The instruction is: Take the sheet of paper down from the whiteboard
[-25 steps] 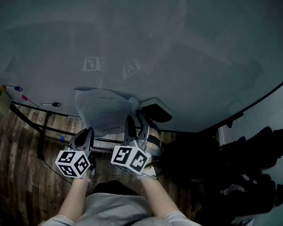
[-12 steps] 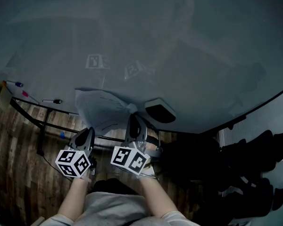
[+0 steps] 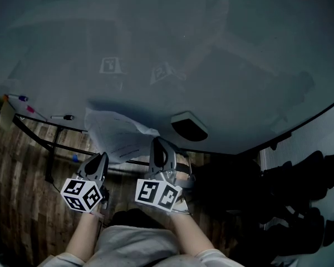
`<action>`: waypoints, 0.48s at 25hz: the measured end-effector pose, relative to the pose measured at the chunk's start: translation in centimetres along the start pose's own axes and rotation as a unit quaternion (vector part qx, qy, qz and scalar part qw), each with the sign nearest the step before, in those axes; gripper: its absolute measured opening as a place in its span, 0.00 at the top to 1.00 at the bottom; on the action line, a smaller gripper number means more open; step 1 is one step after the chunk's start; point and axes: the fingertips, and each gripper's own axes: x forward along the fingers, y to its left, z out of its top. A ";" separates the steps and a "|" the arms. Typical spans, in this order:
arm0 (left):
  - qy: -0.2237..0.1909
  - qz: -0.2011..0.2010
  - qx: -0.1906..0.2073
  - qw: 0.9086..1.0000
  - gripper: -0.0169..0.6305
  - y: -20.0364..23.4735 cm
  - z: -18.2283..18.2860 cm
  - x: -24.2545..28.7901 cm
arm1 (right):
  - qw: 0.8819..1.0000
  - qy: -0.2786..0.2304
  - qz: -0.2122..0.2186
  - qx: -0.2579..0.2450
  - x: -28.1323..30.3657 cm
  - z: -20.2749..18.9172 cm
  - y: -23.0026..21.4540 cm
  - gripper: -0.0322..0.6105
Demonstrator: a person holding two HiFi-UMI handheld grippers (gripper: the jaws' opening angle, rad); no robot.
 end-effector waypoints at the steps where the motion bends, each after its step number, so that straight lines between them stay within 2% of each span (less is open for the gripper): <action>1: 0.003 -0.004 0.003 1.000 0.95 -0.3 -0.1 -0.1 | 1.000 0.000 0.002 0.003 -0.3 -0.1 -0.1 0.91; 5: 0.016 -0.025 0.002 1.000 0.95 -1.4 -0.6 -0.6 | 0.999 -0.001 0.020 0.026 -1.4 -0.6 -0.5 0.91; 8: 0.022 -0.042 0.001 0.999 0.95 -2.2 -0.6 -1.1 | 0.997 0.002 0.044 0.062 -2.4 -1.4 -0.7 0.91; 12: 0.037 -0.066 0.018 0.997 0.95 -3.8 -1.0 -2.1 | 0.992 0.002 0.069 0.105 -4.2 -2.6 -0.9 0.91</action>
